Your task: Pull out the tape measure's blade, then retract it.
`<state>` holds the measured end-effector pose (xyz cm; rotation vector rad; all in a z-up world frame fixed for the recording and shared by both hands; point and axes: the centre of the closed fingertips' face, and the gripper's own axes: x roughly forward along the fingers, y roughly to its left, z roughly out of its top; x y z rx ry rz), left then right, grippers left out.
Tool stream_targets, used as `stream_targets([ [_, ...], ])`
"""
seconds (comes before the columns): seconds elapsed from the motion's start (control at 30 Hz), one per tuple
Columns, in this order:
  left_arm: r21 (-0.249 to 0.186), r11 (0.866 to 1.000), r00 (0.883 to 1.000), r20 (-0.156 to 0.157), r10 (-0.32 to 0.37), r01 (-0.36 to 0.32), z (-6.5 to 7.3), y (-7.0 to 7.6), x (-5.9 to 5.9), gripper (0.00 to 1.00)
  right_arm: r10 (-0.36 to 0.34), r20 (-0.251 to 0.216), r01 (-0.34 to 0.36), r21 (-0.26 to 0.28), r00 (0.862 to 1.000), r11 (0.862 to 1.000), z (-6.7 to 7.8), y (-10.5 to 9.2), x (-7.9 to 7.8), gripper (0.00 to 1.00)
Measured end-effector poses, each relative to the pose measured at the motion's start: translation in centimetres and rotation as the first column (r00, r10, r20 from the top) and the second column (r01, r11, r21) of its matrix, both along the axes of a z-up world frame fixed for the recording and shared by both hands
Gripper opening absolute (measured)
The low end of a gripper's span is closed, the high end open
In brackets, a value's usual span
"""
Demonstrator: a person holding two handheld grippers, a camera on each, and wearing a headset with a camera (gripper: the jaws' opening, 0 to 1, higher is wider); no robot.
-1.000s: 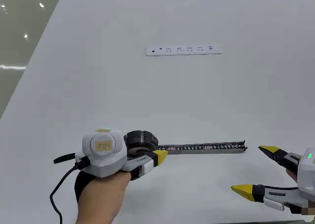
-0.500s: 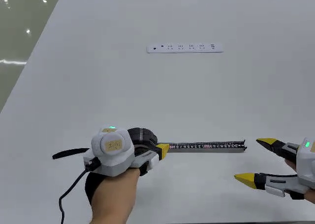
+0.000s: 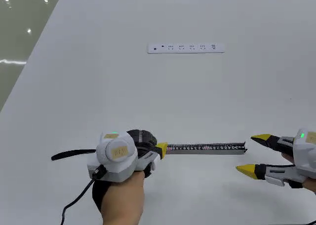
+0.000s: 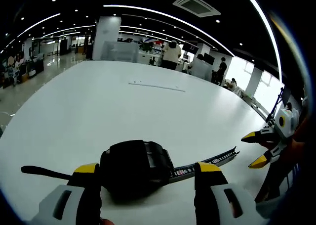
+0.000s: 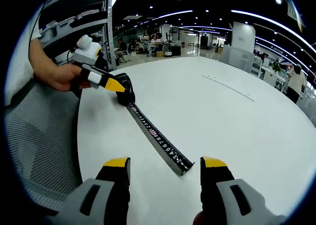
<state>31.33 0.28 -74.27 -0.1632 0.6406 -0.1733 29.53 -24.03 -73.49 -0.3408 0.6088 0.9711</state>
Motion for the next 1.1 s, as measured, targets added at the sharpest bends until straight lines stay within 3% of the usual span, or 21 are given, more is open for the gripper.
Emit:
stream_targets([
  [0.23, -0.028, 0.999, 1.0, -0.007, 0.029, -0.029, 0.0, 0.7, 0.2, 0.7, 0.019, -0.009, -0.019, -0.016, 1.0, 1.0, -0.7, -0.4, 1.0, 0.51],
  [0.43, -0.047, 0.997, 0.998, -0.017, 0.053, -0.054, -0.1, 1.1, 0.3, 0.64, 0.051, -0.03, -0.052, -0.033, 0.998, 0.998, -1.9, -0.7, 1.3, 0.42],
  [0.67, -0.025, 0.998, 0.998, -0.02, 0.052, -0.053, -0.3, 1.2, 0.4, 0.61, 0.064, -0.048, -0.066, -0.039, 0.997, 0.997, -2.7, -1.0, 1.9, 0.37],
  [0.8, -0.039, 0.997, 0.997, -0.023, 0.07, -0.071, -0.3, 1.4, 0.5, 0.6, 0.073, -0.054, -0.075, -0.039, 0.996, 0.996, -3.0, -1.1, 2.0, 0.33],
  [0.93, -0.031, 0.997, 0.997, -0.03, 0.068, -0.069, -0.5, 1.5, 0.7, 0.58, 0.089, -0.06, -0.092, -0.064, 0.994, 0.994, -3.7, -1.3, 2.1, 0.28],
  [1.1, -0.023, 0.998, 0.997, -0.032, 0.065, -0.066, -0.6, 1.4, 0.7, 0.58, 0.102, -0.062, -0.106, -0.058, 0.993, 0.993, -3.8, -1.3, 2.6, 0.25],
])
